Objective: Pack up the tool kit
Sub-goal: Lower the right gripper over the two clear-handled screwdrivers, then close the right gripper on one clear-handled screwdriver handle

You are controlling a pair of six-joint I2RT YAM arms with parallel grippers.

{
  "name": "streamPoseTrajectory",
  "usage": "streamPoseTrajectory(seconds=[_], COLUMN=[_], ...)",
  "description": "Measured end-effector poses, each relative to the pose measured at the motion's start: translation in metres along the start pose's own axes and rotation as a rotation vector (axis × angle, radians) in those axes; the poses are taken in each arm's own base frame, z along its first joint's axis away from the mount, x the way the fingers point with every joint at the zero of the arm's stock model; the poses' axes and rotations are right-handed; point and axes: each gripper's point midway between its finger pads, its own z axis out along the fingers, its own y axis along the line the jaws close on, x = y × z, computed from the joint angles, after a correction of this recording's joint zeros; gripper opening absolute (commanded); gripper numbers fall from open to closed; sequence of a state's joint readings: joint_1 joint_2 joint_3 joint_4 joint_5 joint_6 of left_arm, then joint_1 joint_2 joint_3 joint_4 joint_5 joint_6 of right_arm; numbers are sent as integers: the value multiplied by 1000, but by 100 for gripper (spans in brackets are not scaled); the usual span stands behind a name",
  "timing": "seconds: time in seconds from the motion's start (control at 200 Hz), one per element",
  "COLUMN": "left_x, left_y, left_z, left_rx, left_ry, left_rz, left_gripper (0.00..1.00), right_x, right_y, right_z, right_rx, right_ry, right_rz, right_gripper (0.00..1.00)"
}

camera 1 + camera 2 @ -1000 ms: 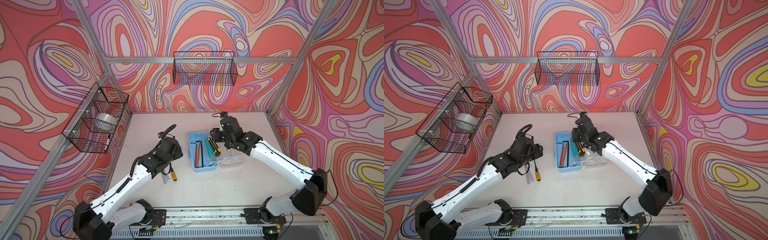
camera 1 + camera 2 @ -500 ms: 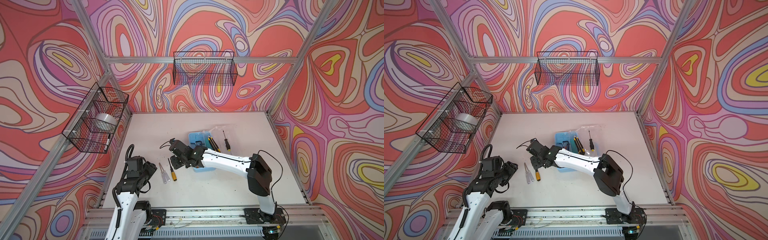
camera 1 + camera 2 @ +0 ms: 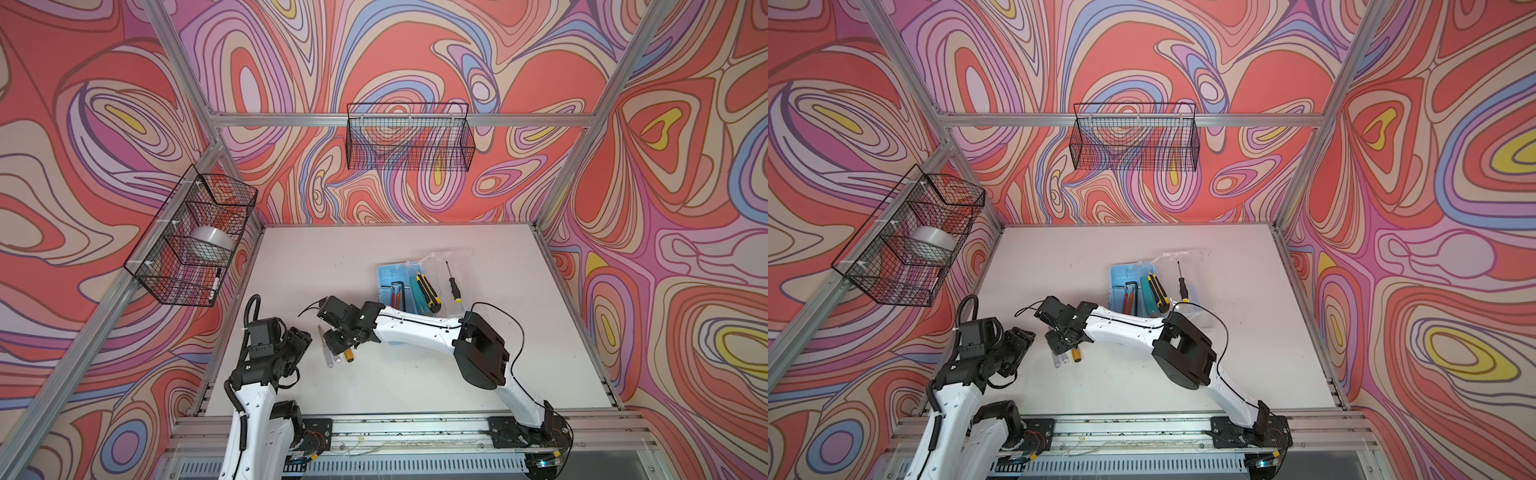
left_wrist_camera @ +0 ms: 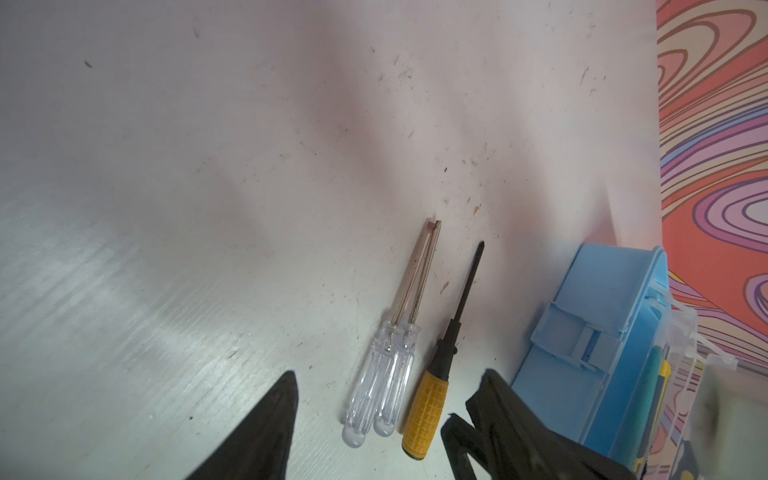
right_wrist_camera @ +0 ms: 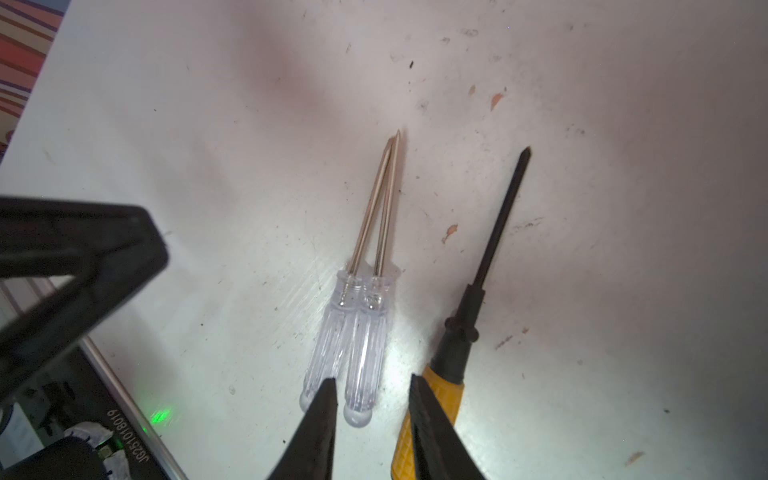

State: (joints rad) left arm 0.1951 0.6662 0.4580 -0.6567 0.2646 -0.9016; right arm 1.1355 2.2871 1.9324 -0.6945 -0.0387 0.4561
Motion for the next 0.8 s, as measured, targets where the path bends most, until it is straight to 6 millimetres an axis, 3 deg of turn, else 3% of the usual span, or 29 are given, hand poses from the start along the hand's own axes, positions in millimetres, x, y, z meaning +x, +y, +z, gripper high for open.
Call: streamPoseTrajectory(seconds=[0.32,0.596,0.796], left_x=[1,2,2], left_y=[5,7,7], left_z=[2,3,3], left_rx=[-7,-11,-11], left_ry=[-4,-1,-1], left_rz=[-8,-9,-9], left_gripper=[70,69,69], right_x=[17,11,17], right_y=[-6,1,-2], right_z=[25,25,36], right_rx=[13,-3,10], right_ry=[65,56,80], right_rz=[-5,-9,-8], right_gripper=[29,30,29])
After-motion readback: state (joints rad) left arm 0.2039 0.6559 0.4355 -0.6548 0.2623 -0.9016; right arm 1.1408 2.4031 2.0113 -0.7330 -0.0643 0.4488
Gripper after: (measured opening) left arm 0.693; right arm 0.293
